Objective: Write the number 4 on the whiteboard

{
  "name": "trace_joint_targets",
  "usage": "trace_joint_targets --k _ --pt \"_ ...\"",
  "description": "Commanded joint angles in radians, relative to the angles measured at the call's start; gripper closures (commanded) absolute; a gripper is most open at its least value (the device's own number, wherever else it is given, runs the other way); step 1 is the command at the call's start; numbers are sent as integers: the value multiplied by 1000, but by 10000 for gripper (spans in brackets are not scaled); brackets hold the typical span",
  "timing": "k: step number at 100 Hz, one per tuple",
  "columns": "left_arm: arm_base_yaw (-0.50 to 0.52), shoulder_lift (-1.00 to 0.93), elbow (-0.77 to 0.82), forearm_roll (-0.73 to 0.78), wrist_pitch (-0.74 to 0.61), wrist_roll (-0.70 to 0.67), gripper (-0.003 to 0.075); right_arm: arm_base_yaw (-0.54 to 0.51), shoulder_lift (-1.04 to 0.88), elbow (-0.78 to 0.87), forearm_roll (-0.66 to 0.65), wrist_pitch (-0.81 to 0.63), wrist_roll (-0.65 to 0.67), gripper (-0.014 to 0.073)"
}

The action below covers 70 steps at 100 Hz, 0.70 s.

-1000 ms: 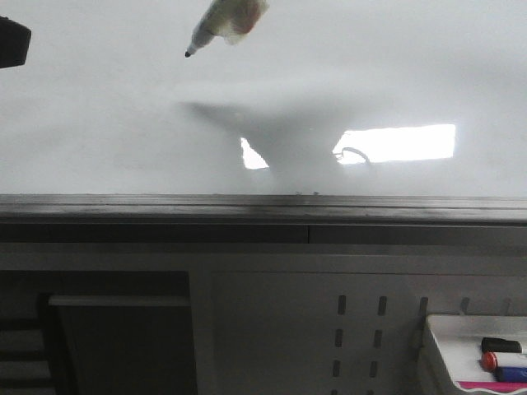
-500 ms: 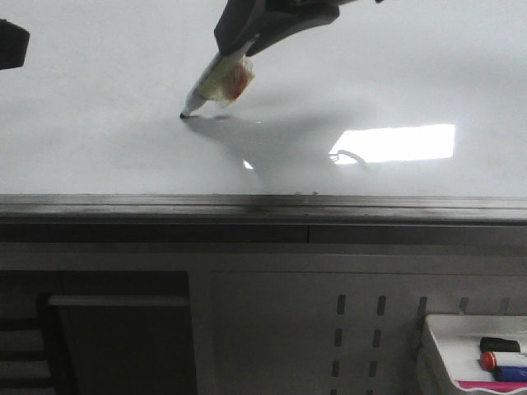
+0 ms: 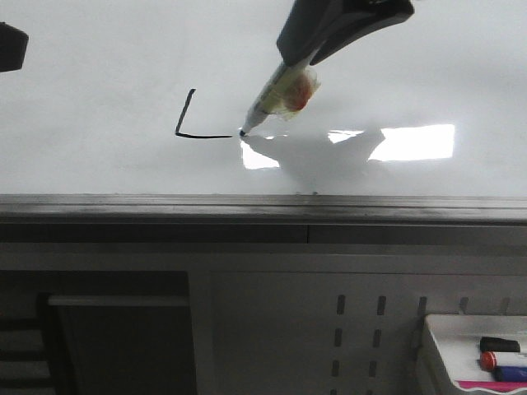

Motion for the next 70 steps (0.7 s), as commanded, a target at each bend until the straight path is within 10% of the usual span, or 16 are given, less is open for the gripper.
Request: trace_joint_targets --k 1,70 --pt "3 -8 -27 -21 -62 -10 417 -7 -46 -25 -4 -38 -9 658" --pt "3 -8 -27 -21 -60 -10 417 32 66 -137 0 -63 -9 658"
